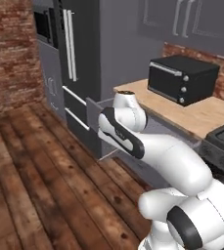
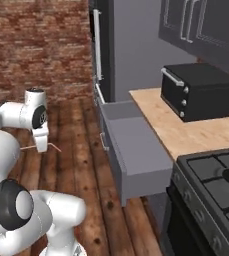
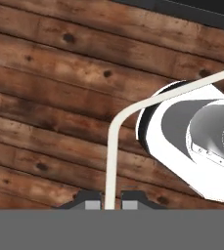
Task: Take a straw from the drawer in front and place it inside the glass cup on the dining counter.
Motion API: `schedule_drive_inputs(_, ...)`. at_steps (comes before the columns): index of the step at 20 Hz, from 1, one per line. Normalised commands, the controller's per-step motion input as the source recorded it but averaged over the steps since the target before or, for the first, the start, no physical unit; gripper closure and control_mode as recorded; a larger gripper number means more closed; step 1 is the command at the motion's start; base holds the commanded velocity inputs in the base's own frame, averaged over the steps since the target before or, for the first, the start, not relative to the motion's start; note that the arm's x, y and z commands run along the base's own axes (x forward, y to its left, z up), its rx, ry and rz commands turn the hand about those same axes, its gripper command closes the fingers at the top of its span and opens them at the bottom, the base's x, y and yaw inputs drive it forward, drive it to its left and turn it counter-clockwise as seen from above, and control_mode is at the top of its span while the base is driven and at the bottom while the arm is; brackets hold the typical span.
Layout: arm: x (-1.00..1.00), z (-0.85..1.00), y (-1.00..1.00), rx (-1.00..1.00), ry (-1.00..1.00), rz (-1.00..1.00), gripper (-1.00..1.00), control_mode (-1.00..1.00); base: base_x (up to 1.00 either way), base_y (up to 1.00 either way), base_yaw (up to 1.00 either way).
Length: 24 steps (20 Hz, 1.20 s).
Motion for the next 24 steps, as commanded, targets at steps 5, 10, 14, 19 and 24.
schedule_drive_inputs(5,0.0,0.0,0.0,0.0,0.0,0.0,1.0,1.0,-0.22,0.0,0.53)
schedule_drive_inputs(10,0.0,0.0,0.0,0.0,0.0,0.0,1.0,1.0,-0.03,0.0,0.49)
schedule_drive_inputs(14,0.0,0.0,0.0,0.0,0.0,0.0,1.0,1.0,0.0,0.0,0.46)
schedule_drive_inputs(19,0.0,0.0,0.0,0.0,0.0,0.0,1.0,1.0,0.0,0.0,0.44)
schedule_drive_inputs(24,0.0,0.0,0.0,0.0,0.0,0.0,1.0,1.0,0.0,0.0,0.42)
